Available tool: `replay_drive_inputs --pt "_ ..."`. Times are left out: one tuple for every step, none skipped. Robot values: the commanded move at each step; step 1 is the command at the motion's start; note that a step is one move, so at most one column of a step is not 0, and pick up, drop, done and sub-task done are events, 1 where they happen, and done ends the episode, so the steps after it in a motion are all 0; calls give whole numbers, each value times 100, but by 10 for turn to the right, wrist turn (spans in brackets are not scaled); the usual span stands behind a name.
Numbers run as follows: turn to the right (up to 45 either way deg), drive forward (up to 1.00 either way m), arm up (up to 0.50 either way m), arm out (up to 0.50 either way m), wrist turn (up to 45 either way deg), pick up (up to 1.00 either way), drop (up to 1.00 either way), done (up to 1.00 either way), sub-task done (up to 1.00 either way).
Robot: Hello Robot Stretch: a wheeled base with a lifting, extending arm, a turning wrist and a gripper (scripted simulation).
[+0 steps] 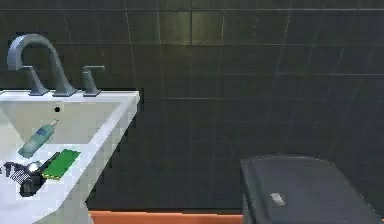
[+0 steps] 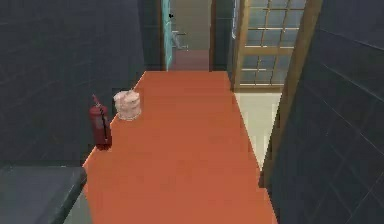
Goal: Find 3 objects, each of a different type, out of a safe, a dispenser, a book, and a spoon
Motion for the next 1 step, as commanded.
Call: replay_drive_inputs --pt "450 0 0 0 0 0 0 0 0"
